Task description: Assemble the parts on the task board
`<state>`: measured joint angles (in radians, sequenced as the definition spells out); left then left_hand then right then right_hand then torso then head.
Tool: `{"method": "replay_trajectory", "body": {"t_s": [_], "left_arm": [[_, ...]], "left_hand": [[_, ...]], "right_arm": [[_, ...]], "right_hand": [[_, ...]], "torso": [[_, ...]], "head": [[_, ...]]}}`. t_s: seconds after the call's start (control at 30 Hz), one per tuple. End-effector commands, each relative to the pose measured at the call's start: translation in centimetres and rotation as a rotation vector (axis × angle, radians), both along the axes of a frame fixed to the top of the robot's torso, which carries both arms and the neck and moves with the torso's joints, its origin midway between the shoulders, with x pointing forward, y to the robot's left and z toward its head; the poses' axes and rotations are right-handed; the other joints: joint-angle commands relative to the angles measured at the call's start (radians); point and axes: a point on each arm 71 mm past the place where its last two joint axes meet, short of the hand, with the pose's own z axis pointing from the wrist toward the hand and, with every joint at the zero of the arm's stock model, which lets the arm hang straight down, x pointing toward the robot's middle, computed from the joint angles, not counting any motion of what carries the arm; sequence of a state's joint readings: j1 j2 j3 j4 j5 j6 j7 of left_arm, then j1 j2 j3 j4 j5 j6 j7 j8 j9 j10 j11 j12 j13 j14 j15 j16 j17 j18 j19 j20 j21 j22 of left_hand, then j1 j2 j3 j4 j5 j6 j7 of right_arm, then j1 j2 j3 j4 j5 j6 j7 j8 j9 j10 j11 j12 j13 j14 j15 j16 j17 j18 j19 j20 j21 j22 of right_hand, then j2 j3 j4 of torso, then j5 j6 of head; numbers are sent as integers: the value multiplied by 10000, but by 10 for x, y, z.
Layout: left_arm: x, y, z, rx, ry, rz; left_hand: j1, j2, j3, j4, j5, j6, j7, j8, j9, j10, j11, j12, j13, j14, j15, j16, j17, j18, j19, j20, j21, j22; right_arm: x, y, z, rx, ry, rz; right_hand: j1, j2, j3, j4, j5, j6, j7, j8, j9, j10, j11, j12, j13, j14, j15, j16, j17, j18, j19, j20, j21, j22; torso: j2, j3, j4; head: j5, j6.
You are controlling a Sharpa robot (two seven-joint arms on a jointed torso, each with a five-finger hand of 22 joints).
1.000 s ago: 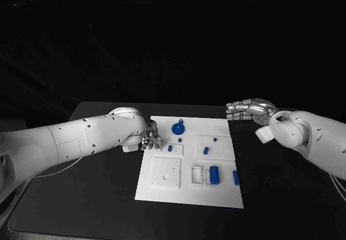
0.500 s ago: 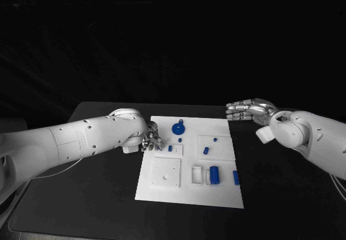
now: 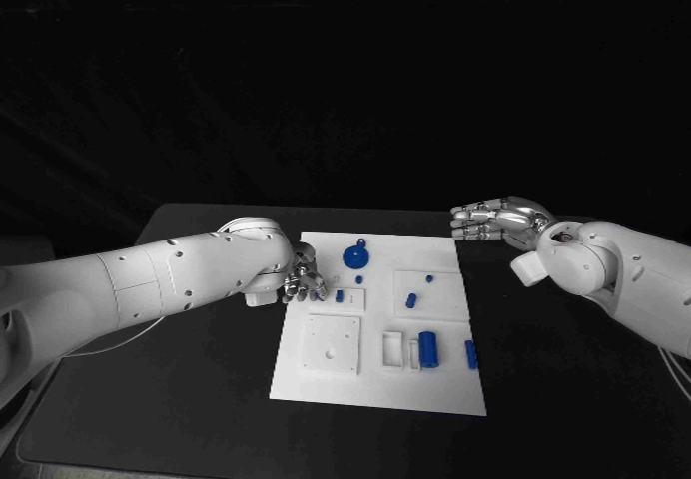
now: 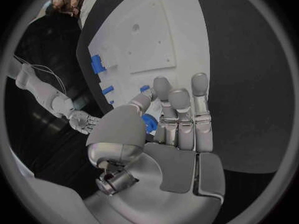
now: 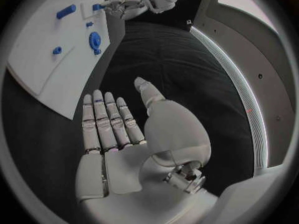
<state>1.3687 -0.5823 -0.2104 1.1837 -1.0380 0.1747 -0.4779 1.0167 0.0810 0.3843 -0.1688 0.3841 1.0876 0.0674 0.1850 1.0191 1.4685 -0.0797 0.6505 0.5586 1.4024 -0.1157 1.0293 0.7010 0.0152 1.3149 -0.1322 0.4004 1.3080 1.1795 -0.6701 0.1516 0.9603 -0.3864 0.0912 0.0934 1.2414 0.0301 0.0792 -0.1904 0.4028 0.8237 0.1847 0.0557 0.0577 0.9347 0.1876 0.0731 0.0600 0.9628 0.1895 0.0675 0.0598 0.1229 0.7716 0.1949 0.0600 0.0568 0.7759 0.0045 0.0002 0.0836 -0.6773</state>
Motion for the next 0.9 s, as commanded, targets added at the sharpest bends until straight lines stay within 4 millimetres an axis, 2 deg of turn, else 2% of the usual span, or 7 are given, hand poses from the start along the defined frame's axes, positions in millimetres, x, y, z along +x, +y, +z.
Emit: {"method": "replay_trajectory", "body": {"t_s": [0.03, 0.5, 0.53, 0.9], "left_arm": [[-1, -3, -1, -78, 133, -183], [-1, -1, -2, -30, 176, -168], [-1, -1, -2, -25, 176, -162], [0, 2, -2, 65, 188, -92]], "left_hand": [[49, 40, 622, -652, 31, 985, -887, -52, 5, 410, -70, -28, 17, -15, -3, 26, 16, 91, -78, 5, 25, 164], [49, 40, 622, -652, 31, 985, -887, -52, 5, 410, -70, -28, 17, -15, -3, 26, 16, 91, -78, 5, 25, 164], [49, 40, 622, -652, 31, 985, -887, -52, 5, 410, -70, -28, 17, -15, -3, 26, 16, 91, -78, 5, 25, 164], [49, 40, 622, -652, 31, 985, -887, -52, 5, 410, -70, -28, 17, -15, -3, 26, 16, 91, -78, 5, 25, 164]], "right_arm": [[0, 2, -1, -3, -13, 199], [0, 1, -2, -20, 0, 176], [0, 1, -2, -21, 1, 175], [0, 1, -3, -19, 5, 172]], "right_hand": [[10, 69, 46, 5, 58, -58, 26, 11, 10, 10, 14, -19, -14, 3, -29, -18, 10, -42, -57, 5, -8, 2], [10, 69, 46, 5, 58, -58, 26, 11, 10, 10, 14, -19, -14, 3, -29, -18, 10, -42, -57, 5, -8, 2], [10, 69, 46, 5, 58, -58, 26, 11, 10, 10, 14, -19, -14, 3, -29, -18, 10, -42, -57, 5, -8, 2], [10, 69, 46, 5, 58, -58, 26, 11, 10, 10, 14, -19, -14, 3, -29, -18, 10, -42, -57, 5, -8, 2]], "torso": [[1, -4, 0], [3, -2, 3], [5, -2, 10], [7, 2, -14]], "head": [[-4, -4], [-3, -14], [-43, -17], [-17, -6]]}}
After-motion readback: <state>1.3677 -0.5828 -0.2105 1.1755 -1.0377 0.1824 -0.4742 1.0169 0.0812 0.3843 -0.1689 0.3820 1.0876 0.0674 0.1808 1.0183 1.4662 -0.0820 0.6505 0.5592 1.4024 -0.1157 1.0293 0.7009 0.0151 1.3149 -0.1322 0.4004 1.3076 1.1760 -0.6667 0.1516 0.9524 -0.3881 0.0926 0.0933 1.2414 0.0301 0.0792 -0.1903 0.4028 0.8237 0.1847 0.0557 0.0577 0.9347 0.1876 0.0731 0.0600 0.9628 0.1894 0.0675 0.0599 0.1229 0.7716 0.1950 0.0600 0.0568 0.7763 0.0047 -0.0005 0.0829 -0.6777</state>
